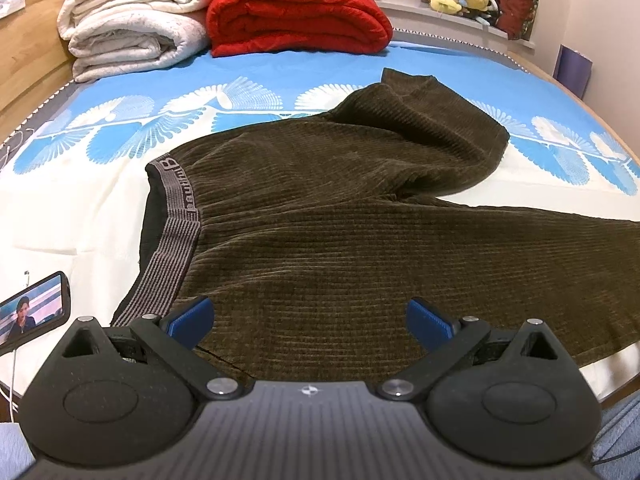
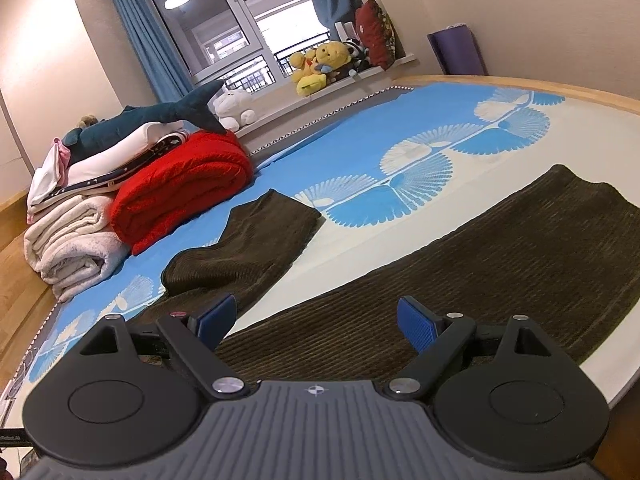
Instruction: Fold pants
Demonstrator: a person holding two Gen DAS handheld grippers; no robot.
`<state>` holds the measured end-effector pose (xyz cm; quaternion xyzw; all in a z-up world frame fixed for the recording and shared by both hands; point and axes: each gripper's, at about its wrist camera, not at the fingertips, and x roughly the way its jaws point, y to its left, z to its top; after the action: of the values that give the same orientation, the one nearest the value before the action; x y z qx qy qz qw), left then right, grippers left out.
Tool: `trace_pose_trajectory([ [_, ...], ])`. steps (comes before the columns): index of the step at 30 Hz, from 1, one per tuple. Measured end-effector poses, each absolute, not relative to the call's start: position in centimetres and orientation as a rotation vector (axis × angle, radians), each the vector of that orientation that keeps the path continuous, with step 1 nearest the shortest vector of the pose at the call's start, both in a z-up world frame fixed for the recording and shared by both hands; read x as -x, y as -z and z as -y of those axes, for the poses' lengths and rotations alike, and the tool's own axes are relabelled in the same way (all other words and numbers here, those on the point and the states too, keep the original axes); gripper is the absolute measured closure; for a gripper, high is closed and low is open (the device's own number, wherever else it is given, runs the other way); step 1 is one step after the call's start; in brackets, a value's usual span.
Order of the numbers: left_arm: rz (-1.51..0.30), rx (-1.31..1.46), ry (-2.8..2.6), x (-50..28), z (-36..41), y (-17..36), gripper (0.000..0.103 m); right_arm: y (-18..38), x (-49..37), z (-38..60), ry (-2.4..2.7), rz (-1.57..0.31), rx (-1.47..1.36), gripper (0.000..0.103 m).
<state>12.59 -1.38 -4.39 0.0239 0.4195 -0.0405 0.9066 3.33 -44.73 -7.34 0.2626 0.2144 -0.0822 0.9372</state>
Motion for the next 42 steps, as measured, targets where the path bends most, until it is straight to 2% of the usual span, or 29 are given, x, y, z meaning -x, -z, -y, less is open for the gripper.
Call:
trace_pose_trajectory([
  [29, -0.922, -0.084, 0.102, -20.0, 1.8, 7.0, 0.000, 8.1, -7.8, 42.9, 0.134, -0.518, -0.566, 0.013],
  [35, -0.853, -0.133, 0.041, -25.3, -0.2, 5.8, 0.000, 9.2, -10.7, 43.1, 0.164, -0.596, -0.598, 0.013],
  [42, -0.803, -0.151, -0.075, -36.5, -5.6, 7.0, 0.000, 10.7, -14.5, 42.9, 0.226, -0.708, -0.566, 0.013],
])
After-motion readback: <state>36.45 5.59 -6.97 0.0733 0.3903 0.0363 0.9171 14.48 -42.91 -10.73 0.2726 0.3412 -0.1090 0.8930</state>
